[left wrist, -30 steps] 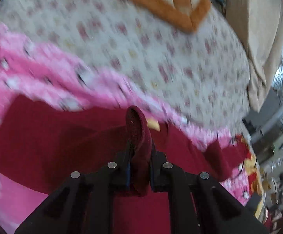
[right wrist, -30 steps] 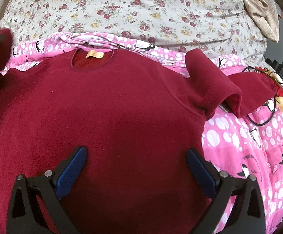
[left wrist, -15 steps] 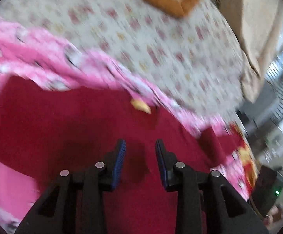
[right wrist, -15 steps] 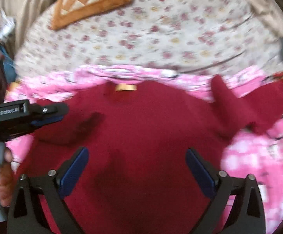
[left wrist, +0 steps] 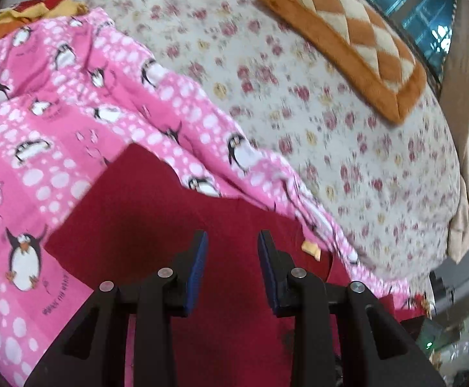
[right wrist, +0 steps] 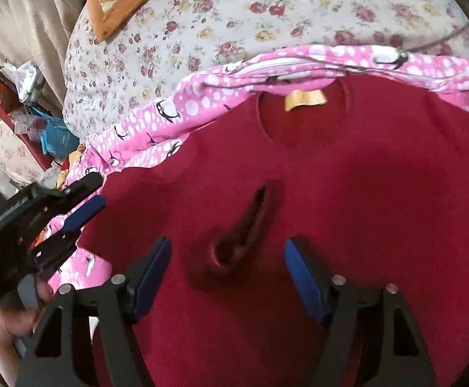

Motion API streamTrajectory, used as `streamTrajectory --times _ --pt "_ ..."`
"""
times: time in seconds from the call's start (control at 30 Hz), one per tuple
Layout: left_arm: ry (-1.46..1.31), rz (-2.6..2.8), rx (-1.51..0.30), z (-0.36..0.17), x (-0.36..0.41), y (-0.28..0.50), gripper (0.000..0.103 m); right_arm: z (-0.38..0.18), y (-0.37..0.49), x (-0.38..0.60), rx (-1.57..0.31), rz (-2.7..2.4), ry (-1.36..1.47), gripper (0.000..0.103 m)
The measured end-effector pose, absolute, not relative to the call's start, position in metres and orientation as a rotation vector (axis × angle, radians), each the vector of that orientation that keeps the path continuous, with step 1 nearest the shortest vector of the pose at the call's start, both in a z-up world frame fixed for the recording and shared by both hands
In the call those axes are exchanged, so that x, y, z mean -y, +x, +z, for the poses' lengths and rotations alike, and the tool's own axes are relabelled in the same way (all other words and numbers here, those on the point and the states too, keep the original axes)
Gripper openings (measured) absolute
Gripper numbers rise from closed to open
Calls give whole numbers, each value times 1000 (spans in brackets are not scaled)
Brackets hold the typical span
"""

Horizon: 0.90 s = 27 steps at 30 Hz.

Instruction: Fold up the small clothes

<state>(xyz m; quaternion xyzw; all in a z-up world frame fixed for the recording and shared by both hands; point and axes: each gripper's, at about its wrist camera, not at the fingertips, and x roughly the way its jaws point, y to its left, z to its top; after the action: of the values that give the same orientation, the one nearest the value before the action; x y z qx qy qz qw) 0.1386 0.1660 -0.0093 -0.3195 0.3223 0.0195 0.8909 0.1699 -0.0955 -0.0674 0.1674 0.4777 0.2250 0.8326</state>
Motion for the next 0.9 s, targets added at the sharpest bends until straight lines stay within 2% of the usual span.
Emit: streamTrajectory --times 0.03,0.1,0.13,0.37,0.57,0.77,0.9 --pt "-663 48 -657 -8 -168 138 13 -68 171 90 -1009 472 325 72" --pt "-662 59 -645 -6 -171 137 13 -69 173 89 -1014 453 308 34" --pt "-661 64 -641 -6 -172 137 13 -70 172 94 -1026 442 317 9" --pt "-696 80 -620 -3 -185 134 13 -37 152 162 -979 361 254 8" --pt "-741 137 -624 -10 -202 131 13 -37 150 248 -1019 173 231 8" --pt "-694 150 -637 -11 -196 134 13 -41 153 272 -1003 106 204 8" --pt "-625 48 -716 -18 -171 151 13 -43 152 273 -1002 113 210 8"
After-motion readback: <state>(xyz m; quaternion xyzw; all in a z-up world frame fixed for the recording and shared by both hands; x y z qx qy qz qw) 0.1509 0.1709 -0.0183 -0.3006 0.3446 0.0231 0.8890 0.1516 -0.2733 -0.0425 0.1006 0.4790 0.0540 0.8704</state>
